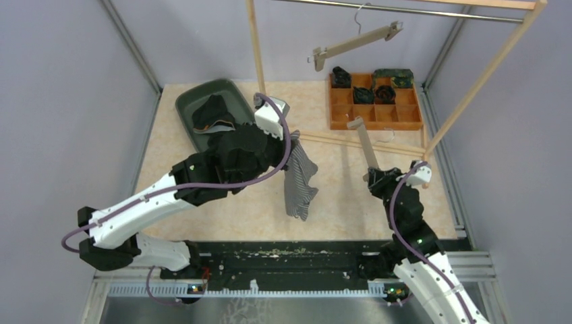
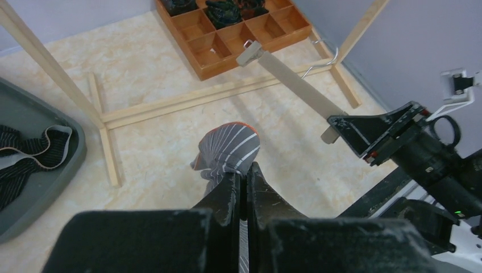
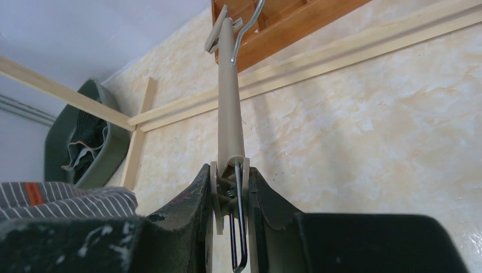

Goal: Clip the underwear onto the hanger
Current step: Adjust the underwear at the center of the board.

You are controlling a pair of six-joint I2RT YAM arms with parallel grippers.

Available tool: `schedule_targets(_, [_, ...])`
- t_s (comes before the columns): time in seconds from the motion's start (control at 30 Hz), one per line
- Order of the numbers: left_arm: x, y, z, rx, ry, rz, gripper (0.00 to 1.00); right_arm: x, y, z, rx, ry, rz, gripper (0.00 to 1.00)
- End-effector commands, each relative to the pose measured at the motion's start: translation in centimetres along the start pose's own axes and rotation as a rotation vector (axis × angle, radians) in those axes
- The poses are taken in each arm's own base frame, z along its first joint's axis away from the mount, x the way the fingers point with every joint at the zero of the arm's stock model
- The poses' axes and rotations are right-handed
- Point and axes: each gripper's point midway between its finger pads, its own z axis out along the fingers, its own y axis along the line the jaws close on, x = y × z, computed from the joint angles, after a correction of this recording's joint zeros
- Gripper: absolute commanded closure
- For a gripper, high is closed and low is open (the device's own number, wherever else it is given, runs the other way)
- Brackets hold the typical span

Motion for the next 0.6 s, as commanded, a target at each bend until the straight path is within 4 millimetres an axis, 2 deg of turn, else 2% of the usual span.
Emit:
schedule_targets(0.0, [0.8,2.1,0.4,-0.027,0.078,0.068,1.00,-3.7,1.6,-0.6,-0.033,-0.104,0.030,1.00])
schedule_targets(0.17, [0.4,6.8,1.1,-0.094,0.098,0.063,1.00,-3.6,1.5,-0.4,-0.027,-0.101,0.024,1.00])
schedule_targets(0.33, [-1.0,10.8,2.4,-0.137,0.146,0.101,1.00,-3.0,1.6,0.0,-0.034,-0.086,0.026,1.00])
schedule_targets(0.37, [-1.4,11.1,2.8,-0.142,0.155,0.115,1.00,-3.0,1.6,0.0,-0.035,-0.084,0.026,1.00])
schedule_targets(0.47, [-0.6,11.3,4.6,-0.127,0.241,0.165,1.00,-3.0,1.6,0.0,-0.035,-0.084,0.027,1.00])
schedule_targets(0.57, [2.6,8.9,6.8,-0.001,0.342,0.162,1.00,-3.1,1.4,-0.1,-0.025,-0.090,0.024,1.00])
